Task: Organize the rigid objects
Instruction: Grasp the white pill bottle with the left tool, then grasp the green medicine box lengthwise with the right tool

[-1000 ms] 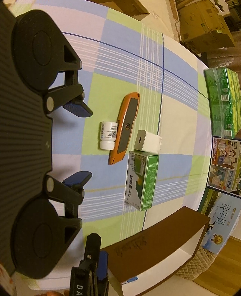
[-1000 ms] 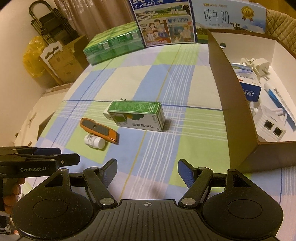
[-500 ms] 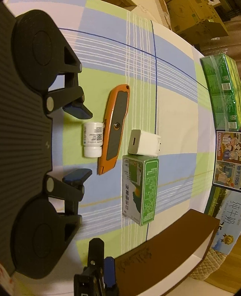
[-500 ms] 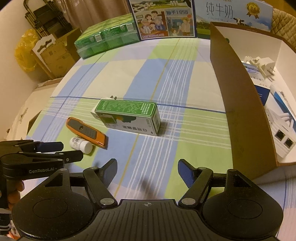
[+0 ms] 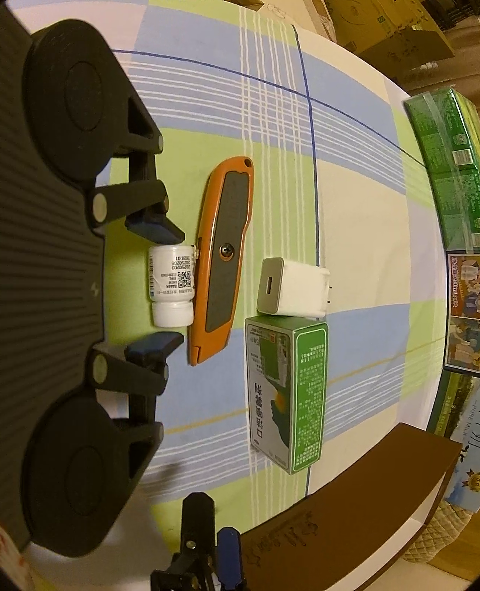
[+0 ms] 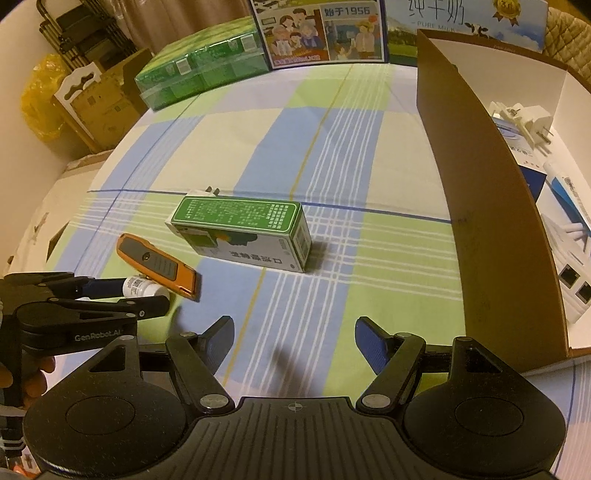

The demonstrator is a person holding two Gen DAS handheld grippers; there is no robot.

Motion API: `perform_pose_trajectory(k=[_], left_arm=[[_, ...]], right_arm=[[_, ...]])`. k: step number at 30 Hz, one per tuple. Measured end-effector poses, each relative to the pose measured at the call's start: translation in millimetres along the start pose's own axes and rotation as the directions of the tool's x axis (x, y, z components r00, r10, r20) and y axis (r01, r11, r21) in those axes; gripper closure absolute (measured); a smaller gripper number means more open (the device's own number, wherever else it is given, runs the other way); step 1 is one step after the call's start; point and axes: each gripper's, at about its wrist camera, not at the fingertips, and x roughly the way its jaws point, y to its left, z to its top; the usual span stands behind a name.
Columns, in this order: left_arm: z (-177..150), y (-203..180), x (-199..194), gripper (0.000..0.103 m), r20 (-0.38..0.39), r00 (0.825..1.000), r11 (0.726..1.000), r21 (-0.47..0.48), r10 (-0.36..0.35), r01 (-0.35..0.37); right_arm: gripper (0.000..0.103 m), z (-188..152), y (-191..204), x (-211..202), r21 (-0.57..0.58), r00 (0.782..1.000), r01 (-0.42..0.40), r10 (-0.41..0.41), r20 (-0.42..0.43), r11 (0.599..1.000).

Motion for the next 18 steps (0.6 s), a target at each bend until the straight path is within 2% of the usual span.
perform_pose_trajectory(k=[10, 18], left_arm=[[-2, 3, 1, 0.061, 0.010, 1.000, 1.000, 0.001, 0.008, -0.008], [-8, 31, -5, 0.061, 0.010, 0.997, 0.994, -0.087, 0.070, -0.069]], right_arm=[[0.034, 9, 6, 5, -0.051, 1.000, -0.007, 0.007, 0.012, 0.999], [0.034, 26, 14, 17, -0.190, 0.998, 0.030, -0.019, 0.060, 0.981]])
